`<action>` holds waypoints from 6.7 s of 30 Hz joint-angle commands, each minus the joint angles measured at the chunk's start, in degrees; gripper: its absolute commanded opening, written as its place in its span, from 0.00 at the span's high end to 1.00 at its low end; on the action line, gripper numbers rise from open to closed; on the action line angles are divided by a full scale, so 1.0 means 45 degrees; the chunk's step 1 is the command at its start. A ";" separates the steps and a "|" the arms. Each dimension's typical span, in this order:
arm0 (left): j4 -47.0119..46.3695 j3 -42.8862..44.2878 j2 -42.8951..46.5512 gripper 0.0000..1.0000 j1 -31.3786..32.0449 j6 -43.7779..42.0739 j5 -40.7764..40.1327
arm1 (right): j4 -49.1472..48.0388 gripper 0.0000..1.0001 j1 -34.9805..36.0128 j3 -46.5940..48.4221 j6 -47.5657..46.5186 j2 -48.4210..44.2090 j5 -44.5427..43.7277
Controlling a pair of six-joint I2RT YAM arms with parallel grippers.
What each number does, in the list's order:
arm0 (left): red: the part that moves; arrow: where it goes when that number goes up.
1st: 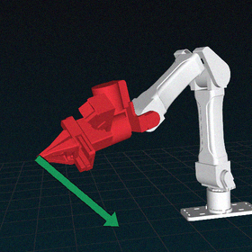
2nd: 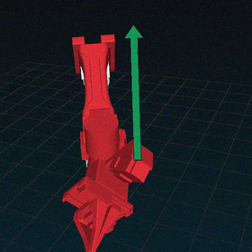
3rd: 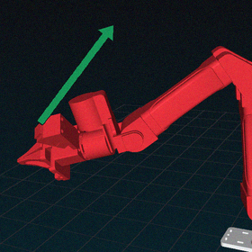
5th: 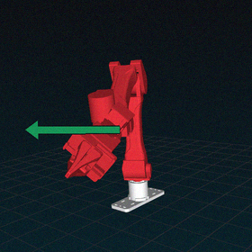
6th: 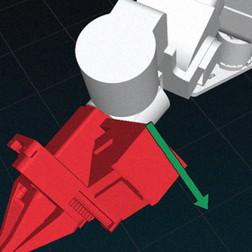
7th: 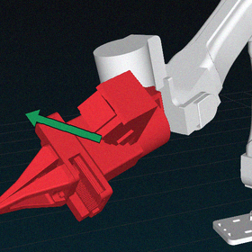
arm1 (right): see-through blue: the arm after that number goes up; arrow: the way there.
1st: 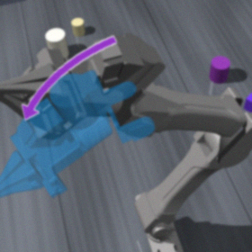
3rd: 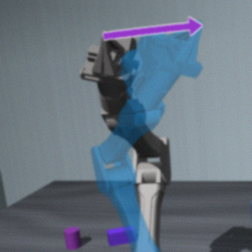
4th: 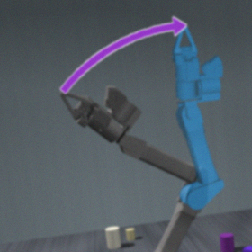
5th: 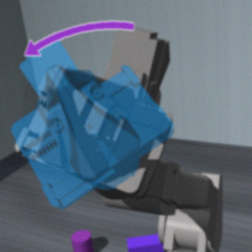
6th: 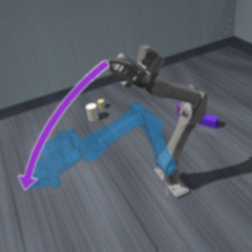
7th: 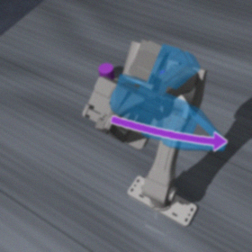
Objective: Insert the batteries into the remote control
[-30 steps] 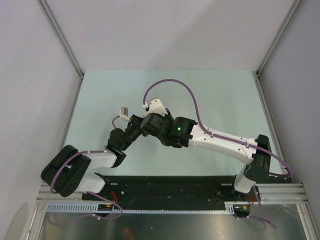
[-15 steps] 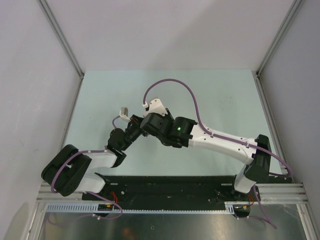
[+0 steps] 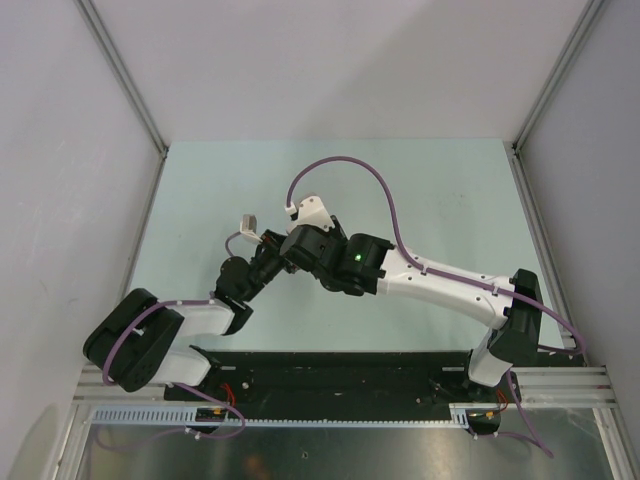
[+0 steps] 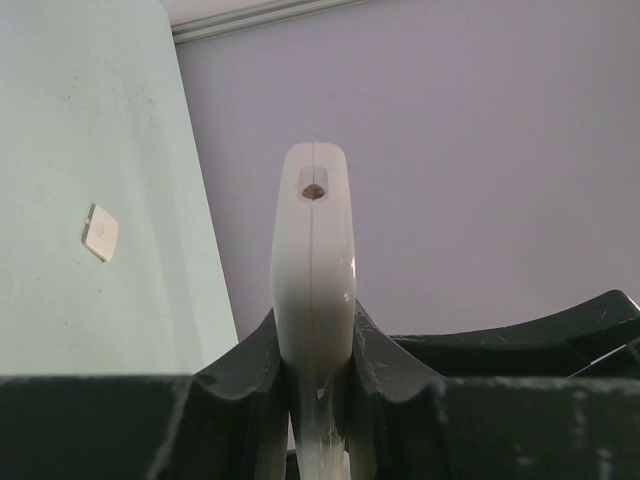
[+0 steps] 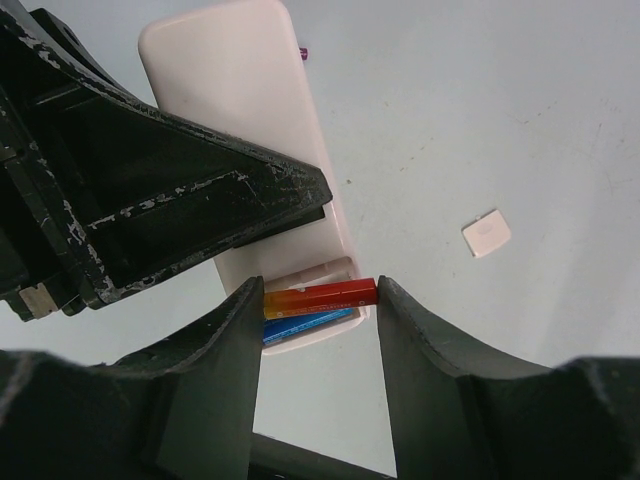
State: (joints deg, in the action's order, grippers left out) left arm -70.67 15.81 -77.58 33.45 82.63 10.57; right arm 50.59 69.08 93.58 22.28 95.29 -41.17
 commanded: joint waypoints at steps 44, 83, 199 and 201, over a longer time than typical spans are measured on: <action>-0.1287 0.0490 0.0131 1.00 0.0086 0.1012 0.0444 | -0.0441 0.50 -0.0233 -0.1069 0.0419 -0.0882 0.0105; 0.0920 0.0705 -0.0064 1.00 -0.0481 0.0759 0.1987 | -0.0480 0.51 -0.0507 -0.1225 0.0400 -0.1643 0.0183; -0.0740 0.0705 0.0072 1.00 -0.0637 0.0876 0.2554 | -0.8956 0.34 -0.6738 -0.8627 0.5302 -0.7658 1.2136; -0.0798 0.0705 0.0053 1.00 -0.0637 0.0876 0.2554 | -0.9015 0.34 -0.6738 -0.8705 0.5341 -0.7659 1.2312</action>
State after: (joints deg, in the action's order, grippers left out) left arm -69.34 18.22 -77.03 30.92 86.11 21.04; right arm 15.49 39.07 54.81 44.45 62.35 10.33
